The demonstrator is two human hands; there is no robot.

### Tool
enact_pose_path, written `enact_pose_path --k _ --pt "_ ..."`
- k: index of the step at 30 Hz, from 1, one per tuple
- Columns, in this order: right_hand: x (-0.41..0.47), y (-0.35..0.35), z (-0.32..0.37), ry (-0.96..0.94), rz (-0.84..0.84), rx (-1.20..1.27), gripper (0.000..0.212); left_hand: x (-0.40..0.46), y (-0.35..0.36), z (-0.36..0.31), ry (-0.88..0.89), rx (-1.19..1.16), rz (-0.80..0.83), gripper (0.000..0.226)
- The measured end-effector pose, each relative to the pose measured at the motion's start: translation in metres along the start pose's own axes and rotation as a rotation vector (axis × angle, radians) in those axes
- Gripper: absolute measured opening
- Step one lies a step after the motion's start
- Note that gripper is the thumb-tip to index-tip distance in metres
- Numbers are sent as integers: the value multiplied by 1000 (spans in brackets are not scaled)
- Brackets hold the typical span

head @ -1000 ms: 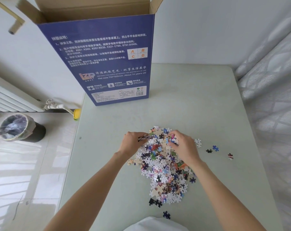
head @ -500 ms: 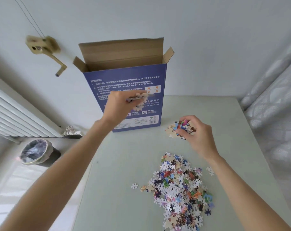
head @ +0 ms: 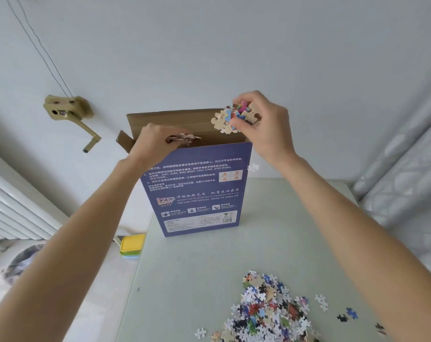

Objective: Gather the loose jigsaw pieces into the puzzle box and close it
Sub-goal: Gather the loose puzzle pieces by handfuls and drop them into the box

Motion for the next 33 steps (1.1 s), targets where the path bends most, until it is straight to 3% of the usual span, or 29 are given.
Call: enact_pose_path --k 2,7,16,20,24,28,31,33 --pt "15 17 9 -96 40 -80 25 4 1 9 -86 -4 19 20" --pt "24 76 15 -290 322 -226 24 10 4 24 -182 26 149 24" --pt "22 115 0 -271 603 -243 14 9 -5 24 -150 -70 153 12" --pt "19 122 -5 -253 636 -269 15 6 -6 27 -143 -12 165 7" --pt "19 127 -10 -205 669 -283 22 3 -11 29 -175 -68 154 21" --pt "18 125 -10 -177 663 -293 26 4 -14 25 -173 -34 147 11" --pt "16 112 -4 -175 567 -299 20 -2 -22 16 -141 85 19 11" --pt "6 92 4 -186 402 -236 17 -16 -33 -8 31 189 -199 14"
Point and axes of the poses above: each hand's wrist, its own x-axis towards the middle knuckle, its own y-axis out of the palm, z = x × y, the point moved 8 cm from there along x, towards the middle knuckle, and after that the axes turned 5 degrees about -x, right-handed, at the moved point
